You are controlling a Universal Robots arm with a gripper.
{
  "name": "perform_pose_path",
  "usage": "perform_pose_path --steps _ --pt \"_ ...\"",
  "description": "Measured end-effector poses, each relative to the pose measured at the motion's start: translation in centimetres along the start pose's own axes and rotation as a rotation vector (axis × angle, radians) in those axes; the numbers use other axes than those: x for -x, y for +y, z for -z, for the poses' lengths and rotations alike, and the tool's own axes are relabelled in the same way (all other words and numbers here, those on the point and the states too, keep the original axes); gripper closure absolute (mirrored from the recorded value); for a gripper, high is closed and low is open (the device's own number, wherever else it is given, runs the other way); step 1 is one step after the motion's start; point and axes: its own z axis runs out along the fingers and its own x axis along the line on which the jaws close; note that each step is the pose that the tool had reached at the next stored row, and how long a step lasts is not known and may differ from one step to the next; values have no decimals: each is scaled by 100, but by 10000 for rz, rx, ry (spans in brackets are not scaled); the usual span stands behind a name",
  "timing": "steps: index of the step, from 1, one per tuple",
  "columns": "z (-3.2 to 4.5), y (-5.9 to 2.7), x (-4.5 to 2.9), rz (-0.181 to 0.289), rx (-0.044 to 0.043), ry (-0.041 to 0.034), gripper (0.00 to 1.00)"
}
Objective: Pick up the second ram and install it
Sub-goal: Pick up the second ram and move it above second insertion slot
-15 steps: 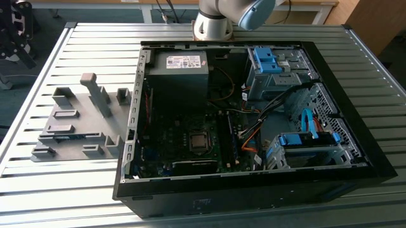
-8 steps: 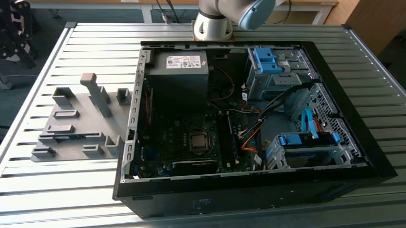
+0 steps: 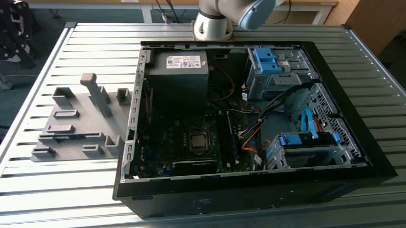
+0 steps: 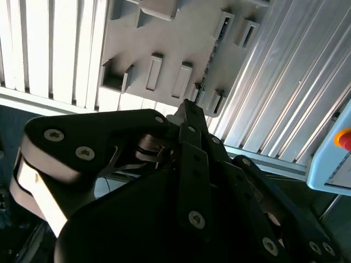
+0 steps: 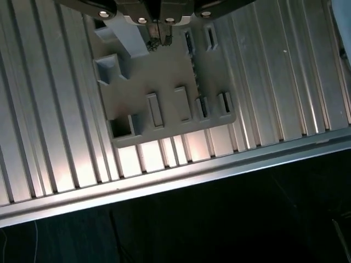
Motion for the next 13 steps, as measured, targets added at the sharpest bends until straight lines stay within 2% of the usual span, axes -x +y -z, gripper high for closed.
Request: perform_pose_path --steps 6,11,12,13 --pt "-22 -1 -10 921 23 5 89" --pt "-55 7 -34 955 24 4 89" --pt "-64 6 -36 956 25 6 83" --pt "-75 5 -40 956 24 5 83"
